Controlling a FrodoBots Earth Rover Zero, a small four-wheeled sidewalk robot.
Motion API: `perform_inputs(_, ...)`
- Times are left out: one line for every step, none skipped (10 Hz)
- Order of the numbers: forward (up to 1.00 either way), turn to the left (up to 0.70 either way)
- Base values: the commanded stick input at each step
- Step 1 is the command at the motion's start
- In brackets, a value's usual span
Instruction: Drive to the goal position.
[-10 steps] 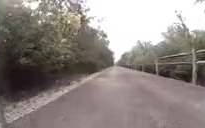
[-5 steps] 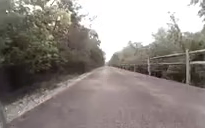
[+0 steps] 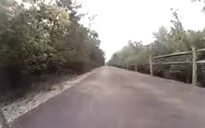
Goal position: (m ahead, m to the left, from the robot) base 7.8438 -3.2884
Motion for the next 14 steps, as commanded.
perform_inputs(0.7, 0.0)
perform_inputs(0.7, 0.0)
perform_inputs(0.7, 0.0)
perform_inputs(0.7, 0.0)
perform_inputs(0.7, 0.0)
perform_inputs(0.7, 0.0)
perform_inputs(0.7, 0.0)
perform_inputs(0.7, 0.0)
perform_inputs(0.7, 0.0)
perform_inputs(0.7, 0.0)
perform_inputs(0.7, 0.0)
perform_inputs(0.7, 0.0)
perform_inputs(0.7, 0.0)
perform_inputs(0.7, 0.0)
